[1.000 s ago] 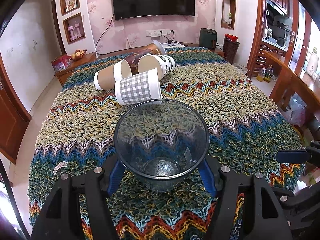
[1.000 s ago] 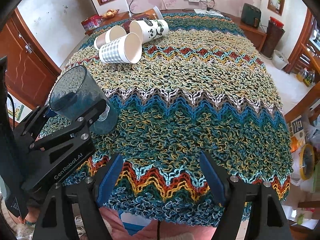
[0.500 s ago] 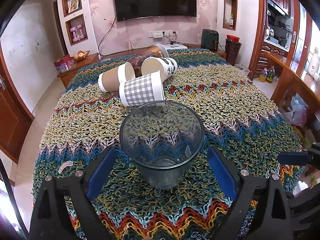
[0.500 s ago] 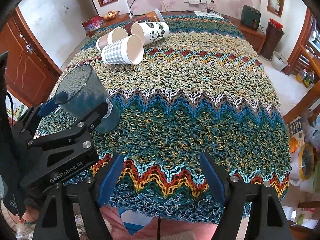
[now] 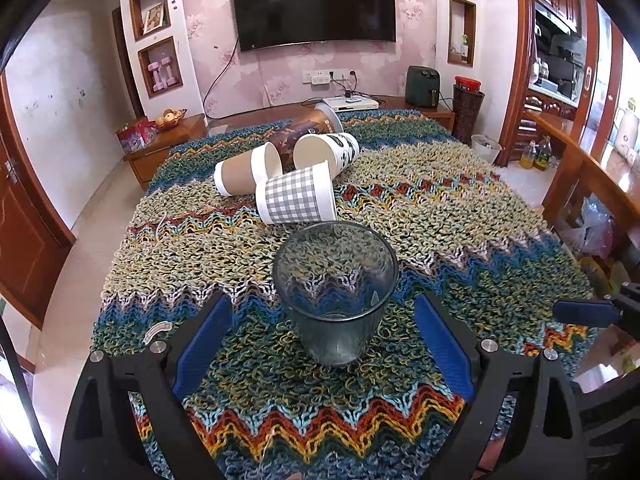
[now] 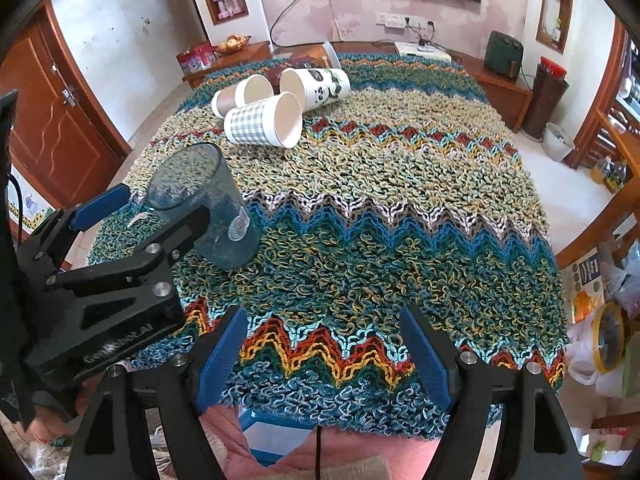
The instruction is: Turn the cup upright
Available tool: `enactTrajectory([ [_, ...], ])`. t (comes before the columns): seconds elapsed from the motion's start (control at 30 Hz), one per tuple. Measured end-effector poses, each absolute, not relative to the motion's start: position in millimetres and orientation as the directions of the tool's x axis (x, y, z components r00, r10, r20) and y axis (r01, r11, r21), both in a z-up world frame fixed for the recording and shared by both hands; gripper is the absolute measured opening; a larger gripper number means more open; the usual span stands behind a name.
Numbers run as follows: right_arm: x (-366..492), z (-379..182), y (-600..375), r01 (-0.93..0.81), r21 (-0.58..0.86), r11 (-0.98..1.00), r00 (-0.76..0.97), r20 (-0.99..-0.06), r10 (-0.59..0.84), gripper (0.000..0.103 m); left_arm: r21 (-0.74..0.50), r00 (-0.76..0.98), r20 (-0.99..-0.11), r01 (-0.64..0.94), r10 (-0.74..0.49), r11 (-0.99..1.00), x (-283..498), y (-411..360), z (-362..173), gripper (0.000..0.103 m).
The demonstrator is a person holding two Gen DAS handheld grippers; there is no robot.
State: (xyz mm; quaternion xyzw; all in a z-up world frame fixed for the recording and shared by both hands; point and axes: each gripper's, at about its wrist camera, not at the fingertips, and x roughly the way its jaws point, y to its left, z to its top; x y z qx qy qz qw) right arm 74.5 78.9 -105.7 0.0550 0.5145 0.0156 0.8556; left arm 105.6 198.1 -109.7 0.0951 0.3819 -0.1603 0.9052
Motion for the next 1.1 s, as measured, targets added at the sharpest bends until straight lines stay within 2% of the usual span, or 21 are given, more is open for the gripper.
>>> enactTrajectory([
  [0.6,71.9,-41.6,82.7,-0.005,0.070,0.998,0.608,-0.792,0.059,0.080,0.030,0.697,-0.684,0.318,-0.213,0.947,89.8,228.7,-37.5,0.094],
  [1.1,96.5,17.7,83.3,-0.014,0.090,0.996,0.672,-0.737,0.076,0.080,-0.022,0.662,-0.725,0.254,-0.191,0.967,118.6,229.1,4.1,0.094],
])
